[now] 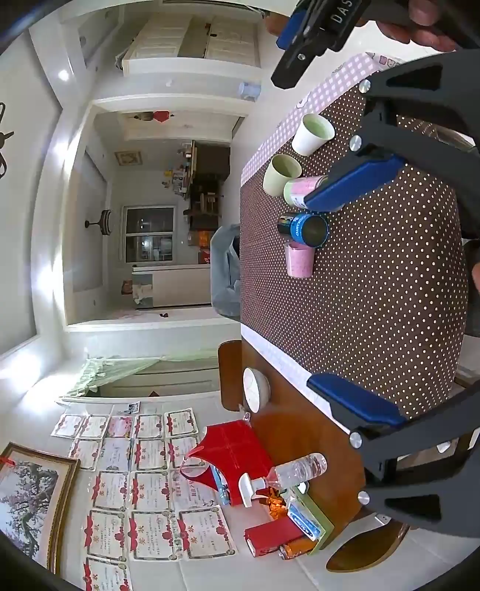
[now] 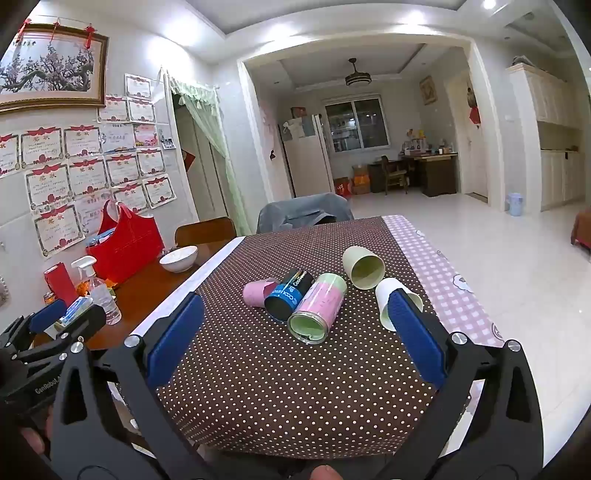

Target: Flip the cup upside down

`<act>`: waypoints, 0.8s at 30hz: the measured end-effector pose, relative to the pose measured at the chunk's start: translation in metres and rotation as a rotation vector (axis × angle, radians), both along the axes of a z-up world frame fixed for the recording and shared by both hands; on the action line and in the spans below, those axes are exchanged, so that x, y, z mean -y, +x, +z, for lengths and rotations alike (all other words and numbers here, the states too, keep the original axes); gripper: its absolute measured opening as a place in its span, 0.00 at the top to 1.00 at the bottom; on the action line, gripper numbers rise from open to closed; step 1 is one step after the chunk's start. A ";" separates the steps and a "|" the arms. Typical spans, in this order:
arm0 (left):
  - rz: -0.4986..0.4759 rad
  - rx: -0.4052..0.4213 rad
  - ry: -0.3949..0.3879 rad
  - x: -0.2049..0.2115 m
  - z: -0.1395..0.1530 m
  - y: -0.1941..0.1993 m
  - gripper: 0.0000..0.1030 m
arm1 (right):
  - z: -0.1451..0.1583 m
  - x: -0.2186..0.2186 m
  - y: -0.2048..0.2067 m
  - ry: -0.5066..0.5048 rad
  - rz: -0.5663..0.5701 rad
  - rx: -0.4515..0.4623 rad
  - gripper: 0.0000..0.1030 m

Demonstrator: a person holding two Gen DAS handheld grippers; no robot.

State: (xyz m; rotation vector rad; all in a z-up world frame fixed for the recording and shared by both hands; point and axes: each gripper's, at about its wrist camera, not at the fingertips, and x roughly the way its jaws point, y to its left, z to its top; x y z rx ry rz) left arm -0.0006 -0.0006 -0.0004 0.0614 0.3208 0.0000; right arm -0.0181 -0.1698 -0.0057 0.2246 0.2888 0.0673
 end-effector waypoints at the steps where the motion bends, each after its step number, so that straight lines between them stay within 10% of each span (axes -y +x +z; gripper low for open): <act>1: 0.001 0.003 0.005 0.001 0.000 0.000 0.14 | 0.000 0.000 0.000 0.002 -0.002 -0.003 0.06; 24: 0.036 0.107 0.039 0.002 0.003 -0.008 0.14 | 0.002 0.002 -0.007 -0.007 -0.032 0.028 0.06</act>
